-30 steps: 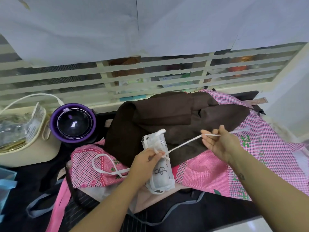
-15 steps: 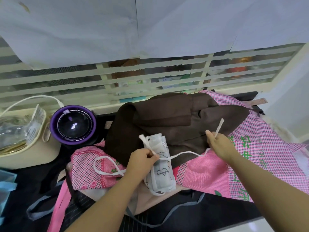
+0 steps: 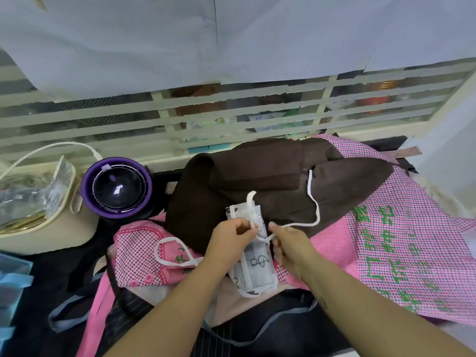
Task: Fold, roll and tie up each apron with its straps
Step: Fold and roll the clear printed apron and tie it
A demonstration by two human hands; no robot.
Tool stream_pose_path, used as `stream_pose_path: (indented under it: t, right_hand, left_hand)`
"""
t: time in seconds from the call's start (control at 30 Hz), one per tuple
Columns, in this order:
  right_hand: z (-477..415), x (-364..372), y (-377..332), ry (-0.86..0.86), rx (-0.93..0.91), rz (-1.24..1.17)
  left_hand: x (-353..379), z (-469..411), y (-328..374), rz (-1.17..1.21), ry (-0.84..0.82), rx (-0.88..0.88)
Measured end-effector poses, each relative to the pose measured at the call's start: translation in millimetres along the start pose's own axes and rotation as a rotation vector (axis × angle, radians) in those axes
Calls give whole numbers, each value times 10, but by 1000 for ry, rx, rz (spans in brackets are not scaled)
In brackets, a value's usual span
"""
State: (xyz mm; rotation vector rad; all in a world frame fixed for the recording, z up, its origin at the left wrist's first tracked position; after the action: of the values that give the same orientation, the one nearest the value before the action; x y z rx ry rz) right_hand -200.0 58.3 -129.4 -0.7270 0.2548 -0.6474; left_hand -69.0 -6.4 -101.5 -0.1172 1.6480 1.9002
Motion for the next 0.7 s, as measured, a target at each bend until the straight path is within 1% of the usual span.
stream_pose_path:
  t: [0.07, 0.1, 0.13, 0.17, 0.23, 0.27, 0.3, 0.43, 0.57, 0.6, 0.7]
  right_hand:
    - [-34, 58, -64, -5, 21, -204]
    - [-41, 63, -78, -48, 13, -220]
    - [-29, 51, -92, -102, -33, -155]
    - [-19, 13, -107, -145, -127, 0]
    - [-8, -99, -143, -174, -413, 514]
    - [-27, -145, -148, -162, -522, 721]
    - [-51, -165, -149, -154, -559, 813]
    - [-58, -146, -179, -157, -566, 828]
    - [128, -166, -299, -64, -731, 721]
    - [175, -138, -320, -65, -769, 721]
    - [236, 50, -373, -121, -827, 859]
  left_hand:
    - [53, 18, 45, 43, -31, -2]
    - [73, 26, 39, 62, -40, -13]
    - [72, 33, 21, 77, -36, -32]
    - [60, 34, -16, 86, -21, -57]
    - [43, 26, -107, 41, -11, -85]
    - [58, 30, -129, -13, -21, -80]
    - [81, 33, -131, -73, -26, -68]
    - [137, -14, -33, -221, -12, -48]
    - [139, -12, 14, -278, -22, -6]
    - [150, 9, 37, -312, -41, 12]
    - [225, 66, 49, -415, -168, 70]
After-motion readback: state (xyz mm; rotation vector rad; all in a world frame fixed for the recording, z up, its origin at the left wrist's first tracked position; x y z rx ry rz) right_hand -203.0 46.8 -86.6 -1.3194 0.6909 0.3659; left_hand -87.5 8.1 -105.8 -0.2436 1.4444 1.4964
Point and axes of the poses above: each hand's wrist, its own z-axis away from the middle knuckle, its own x-axis out of the palm, y = z × x, the point moved 3 cm from there along -z, towards the middle knuckle, and after that the axes turned 9 degrees about y, right-handed, at the moved point
